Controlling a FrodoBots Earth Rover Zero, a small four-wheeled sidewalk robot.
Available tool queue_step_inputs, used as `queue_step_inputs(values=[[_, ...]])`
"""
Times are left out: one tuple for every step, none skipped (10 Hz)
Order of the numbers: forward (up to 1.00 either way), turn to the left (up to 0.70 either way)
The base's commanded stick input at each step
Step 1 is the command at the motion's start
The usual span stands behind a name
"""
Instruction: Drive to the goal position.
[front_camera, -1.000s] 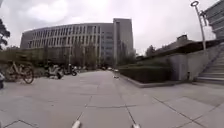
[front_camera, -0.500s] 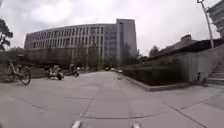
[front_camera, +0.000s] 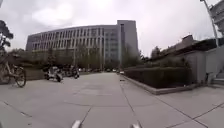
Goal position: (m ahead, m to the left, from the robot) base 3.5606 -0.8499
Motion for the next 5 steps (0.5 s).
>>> queue_step_inputs(values=[[0.70, 0.00], [0.70, 0.00], [0.70, 0.00], [0.70, 0.00], [0.70, 0.00]])
